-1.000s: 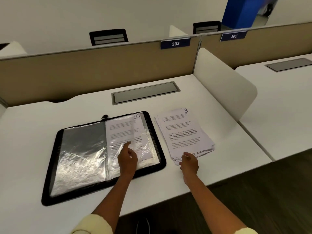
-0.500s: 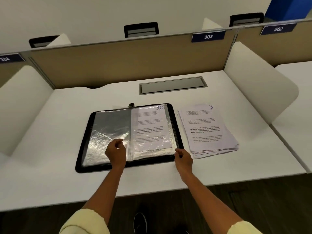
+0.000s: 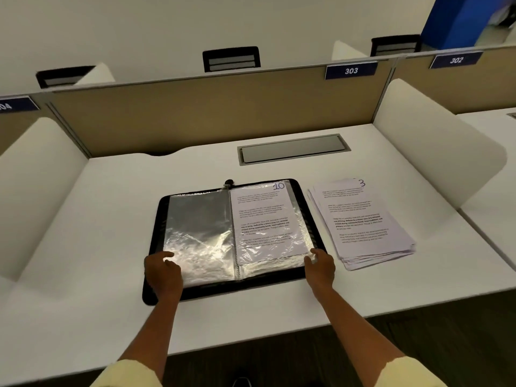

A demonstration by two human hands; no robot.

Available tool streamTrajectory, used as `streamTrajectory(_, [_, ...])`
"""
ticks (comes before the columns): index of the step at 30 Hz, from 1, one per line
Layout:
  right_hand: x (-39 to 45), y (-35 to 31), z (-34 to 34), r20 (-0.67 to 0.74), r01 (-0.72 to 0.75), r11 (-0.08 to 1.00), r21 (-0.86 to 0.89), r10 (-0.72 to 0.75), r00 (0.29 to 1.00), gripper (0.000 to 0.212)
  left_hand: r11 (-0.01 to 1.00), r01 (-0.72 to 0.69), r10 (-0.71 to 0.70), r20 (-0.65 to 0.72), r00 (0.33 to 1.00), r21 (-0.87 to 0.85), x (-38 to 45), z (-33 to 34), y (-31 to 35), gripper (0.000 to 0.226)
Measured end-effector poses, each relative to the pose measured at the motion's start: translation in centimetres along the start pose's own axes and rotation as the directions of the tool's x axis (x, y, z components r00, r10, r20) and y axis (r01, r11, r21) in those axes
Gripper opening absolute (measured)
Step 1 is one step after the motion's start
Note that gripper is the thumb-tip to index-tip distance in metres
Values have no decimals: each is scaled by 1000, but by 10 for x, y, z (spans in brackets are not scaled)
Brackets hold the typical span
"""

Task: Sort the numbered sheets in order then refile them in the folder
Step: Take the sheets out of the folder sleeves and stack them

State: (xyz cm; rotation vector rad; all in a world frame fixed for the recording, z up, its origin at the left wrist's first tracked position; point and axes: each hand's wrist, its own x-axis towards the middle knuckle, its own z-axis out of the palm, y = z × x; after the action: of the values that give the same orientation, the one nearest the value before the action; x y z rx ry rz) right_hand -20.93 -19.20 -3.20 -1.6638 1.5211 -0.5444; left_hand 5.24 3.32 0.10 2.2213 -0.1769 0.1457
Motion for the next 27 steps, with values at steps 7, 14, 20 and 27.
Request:
streamTrajectory(7, [-3,-14,9,-108,-86,996,-30,83,991,39,997,79,-78,95,992,-11,16,-6,-19,36])
streamTrajectory(14, [-5,-30,8,-201,-101,994,48,109,973,25,972,-77,48,136,990,220,30,6,-22,40])
streamTrajectory(20, [-11,-34,7,-226,-108,994,33,113,967,16,891,-387,333,237,913,238,25,34,1,41])
streamTrajectory(27, [-14,-33,3,-246,-103,994,32,107,963,16,797,-585,581,458,673,-153,-12,81,20,21])
